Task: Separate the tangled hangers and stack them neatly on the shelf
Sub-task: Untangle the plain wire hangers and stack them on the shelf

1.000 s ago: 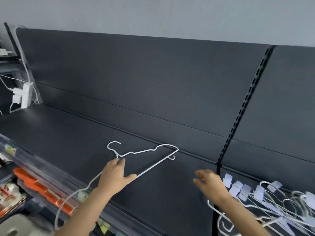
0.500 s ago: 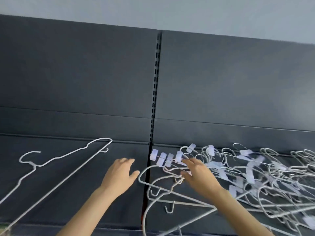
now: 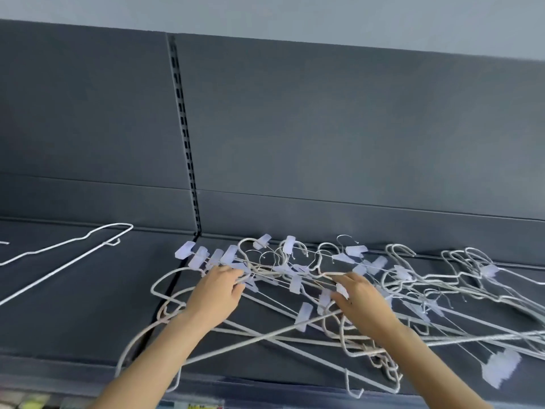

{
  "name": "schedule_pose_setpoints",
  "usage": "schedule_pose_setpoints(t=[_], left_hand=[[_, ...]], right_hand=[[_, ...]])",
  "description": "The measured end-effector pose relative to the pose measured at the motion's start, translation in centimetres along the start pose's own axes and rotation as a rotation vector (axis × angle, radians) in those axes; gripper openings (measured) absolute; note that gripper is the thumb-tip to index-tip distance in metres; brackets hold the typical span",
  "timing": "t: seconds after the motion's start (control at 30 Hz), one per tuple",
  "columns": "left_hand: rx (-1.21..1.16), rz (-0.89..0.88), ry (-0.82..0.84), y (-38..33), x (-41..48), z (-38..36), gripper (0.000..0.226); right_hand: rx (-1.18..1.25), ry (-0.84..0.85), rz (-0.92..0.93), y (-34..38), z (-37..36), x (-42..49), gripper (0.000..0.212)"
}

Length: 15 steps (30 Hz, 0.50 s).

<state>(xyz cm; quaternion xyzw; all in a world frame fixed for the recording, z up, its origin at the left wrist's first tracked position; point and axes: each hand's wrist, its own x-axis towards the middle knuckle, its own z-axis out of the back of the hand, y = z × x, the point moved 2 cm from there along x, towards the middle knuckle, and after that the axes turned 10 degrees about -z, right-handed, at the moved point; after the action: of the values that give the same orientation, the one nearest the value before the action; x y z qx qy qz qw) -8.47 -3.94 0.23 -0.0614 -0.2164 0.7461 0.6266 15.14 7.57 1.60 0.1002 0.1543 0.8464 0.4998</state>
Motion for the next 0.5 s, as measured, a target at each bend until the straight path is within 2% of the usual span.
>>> schedule_pose_setpoints(t=[0.13, 0.3, 0.4, 0.5], left_hand=[[0.013, 0.040, 0.000, -1.7, -0.5, -1.4, 0.039], [0.197, 0.239, -0.056, 0.6, -0.9, -0.9, 0.028], [0.187, 0.313, 0.004, 1.9, -1.4, -1.1, 0.026], [0.111, 0.308, -0.013, 1.7, -1.7, -1.5, 0.020]], right_hand=[[-0.012, 0.037, 0.021, -2.2, 0.1, 0.5, 0.037], [-0.036, 0.033, 0.065, -1.8, -0.5, 1.8, 0.037], [-0.084, 0.030, 0.129, 0.4, -1.4, 3.2, 0.041], [-0.112, 0.131, 0.143, 2.9, -2.9, 4.4, 0.046]])
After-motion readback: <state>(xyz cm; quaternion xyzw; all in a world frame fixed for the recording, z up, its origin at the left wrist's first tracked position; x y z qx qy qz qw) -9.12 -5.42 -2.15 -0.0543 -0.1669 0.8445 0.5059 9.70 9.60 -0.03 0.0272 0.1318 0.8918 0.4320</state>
